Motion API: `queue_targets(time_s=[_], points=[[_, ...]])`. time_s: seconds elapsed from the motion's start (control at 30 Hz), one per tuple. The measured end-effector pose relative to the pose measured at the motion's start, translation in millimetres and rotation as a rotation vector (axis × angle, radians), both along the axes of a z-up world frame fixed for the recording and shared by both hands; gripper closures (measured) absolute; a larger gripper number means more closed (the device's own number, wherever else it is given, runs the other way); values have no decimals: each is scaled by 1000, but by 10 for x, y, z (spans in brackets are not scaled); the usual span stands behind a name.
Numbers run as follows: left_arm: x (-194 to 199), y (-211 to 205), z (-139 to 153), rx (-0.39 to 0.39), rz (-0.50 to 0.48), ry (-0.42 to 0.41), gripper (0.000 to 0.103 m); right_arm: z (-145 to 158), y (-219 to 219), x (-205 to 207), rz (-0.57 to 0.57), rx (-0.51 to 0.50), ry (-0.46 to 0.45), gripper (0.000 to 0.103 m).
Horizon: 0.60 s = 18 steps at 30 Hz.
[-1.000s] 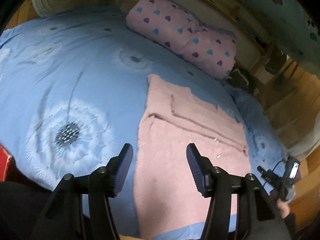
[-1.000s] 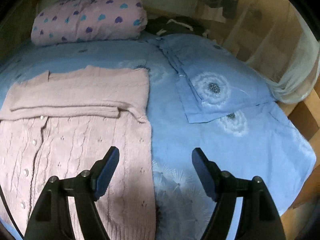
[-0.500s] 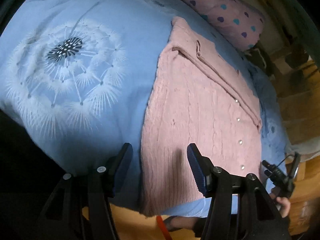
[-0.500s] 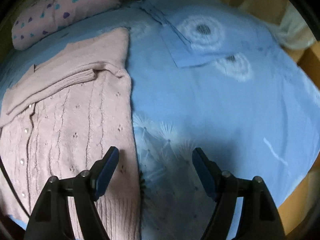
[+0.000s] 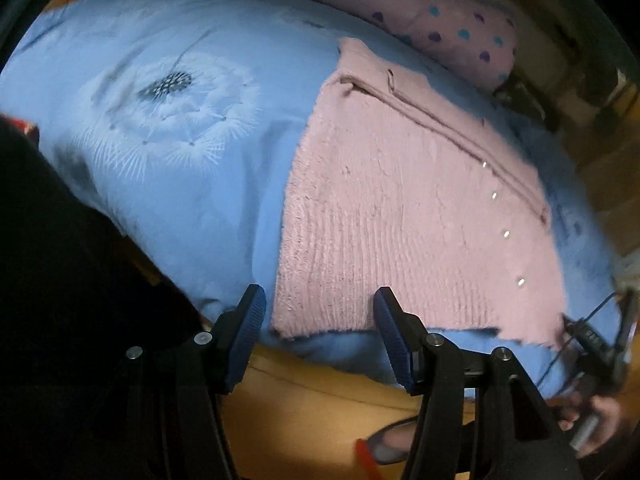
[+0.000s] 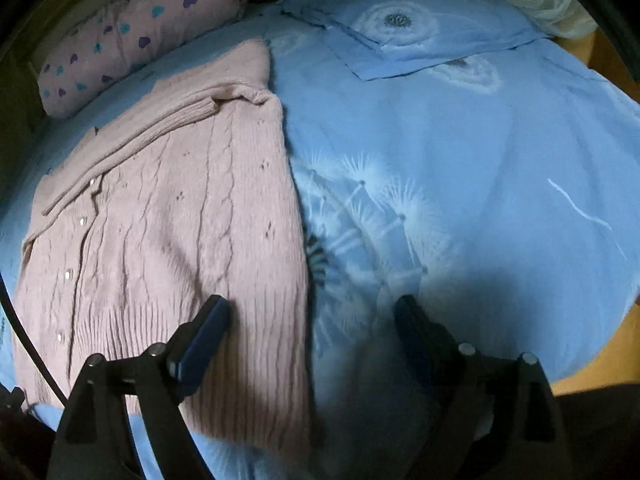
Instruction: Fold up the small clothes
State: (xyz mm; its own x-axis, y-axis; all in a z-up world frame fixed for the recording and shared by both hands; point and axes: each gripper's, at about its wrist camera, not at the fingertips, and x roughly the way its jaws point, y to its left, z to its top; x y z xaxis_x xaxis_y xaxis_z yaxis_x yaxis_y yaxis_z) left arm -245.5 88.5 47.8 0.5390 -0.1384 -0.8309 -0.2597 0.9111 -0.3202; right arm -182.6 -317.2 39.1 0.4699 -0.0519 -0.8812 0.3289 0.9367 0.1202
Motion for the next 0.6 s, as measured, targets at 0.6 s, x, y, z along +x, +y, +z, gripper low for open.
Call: queue_targets(time_s=[0.6], points=[[36,35,15,-88,-117,-30,103,129,593,-398,-79,-17,-101,48]])
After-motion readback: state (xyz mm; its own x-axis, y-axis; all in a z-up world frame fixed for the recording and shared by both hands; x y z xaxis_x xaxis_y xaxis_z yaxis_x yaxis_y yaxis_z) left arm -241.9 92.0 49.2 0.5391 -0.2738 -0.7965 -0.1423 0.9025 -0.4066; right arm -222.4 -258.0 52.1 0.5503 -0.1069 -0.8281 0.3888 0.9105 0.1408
